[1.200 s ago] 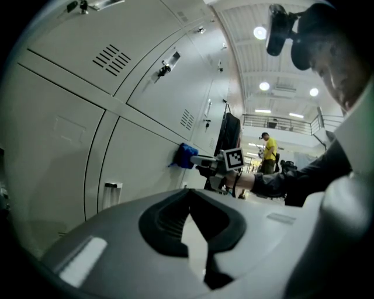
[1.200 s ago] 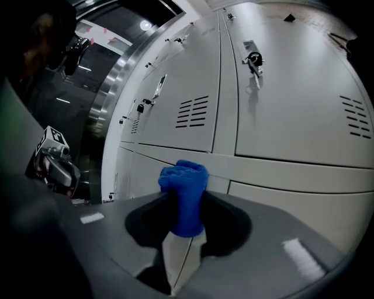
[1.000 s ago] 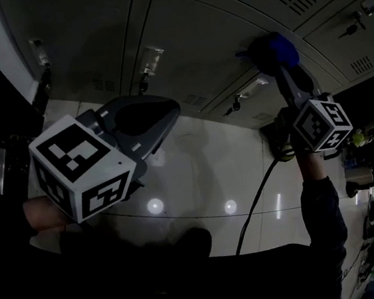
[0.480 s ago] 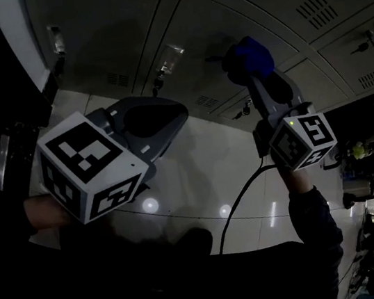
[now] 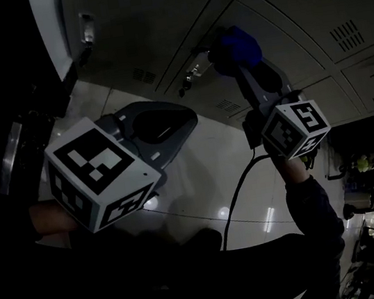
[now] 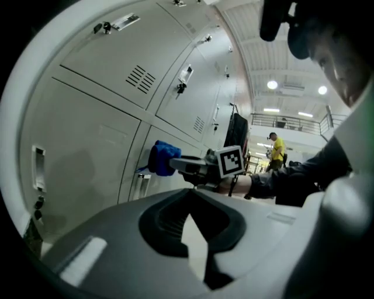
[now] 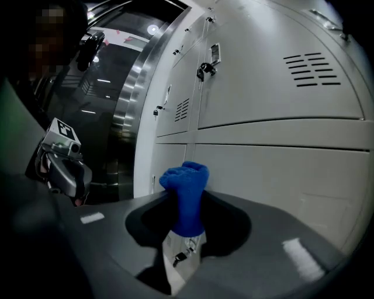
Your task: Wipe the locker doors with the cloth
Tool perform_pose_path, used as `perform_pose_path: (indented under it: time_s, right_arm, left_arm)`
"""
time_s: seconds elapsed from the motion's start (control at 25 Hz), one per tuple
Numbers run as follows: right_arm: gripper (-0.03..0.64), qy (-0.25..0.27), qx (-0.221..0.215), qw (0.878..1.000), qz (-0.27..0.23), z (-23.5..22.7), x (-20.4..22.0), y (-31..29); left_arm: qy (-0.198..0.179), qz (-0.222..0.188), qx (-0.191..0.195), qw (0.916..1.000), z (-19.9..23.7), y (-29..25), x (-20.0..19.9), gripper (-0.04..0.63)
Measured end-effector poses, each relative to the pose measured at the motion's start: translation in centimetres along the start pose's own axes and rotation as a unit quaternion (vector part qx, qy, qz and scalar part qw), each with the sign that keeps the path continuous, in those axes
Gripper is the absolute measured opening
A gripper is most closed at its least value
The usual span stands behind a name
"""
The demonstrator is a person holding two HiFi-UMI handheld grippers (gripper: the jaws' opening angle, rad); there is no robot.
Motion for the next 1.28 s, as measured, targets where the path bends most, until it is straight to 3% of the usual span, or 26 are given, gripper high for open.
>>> perform_pose_path:
  time_s: [0.48,0.76,1.28]
  right_arm:
    - [0.114,-0.006,0.007,1.000,-0.004,0.4,-0.1,-5.2]
    - [0.115,-0.012,0.021,1.000,-0.007,-1.0,0.3,-3.2]
    - [0.117,-0.012,0.077,0.997,-0.004,-6.3,1.9,4.6]
  left_arm:
    - [0.020,0.000,-0.003,0.9998,1.7,2.0,0.8,-0.003]
    - [0.020,0.015,0.014,0.9996,0.9,0.5,1.4,-0.003]
    - [-0.019,0.039,0.063,0.9971,-2.8,-4.8,1.7,-0.003]
Point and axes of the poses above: the fingertips, and each gripper's own axes: y backward along the fingers, z to its left, x out of its underside, the point moved 7 cm from there along y, backward along the fingers, and after that the axes turned 3 degrees about -x, right-handed, at the moved point
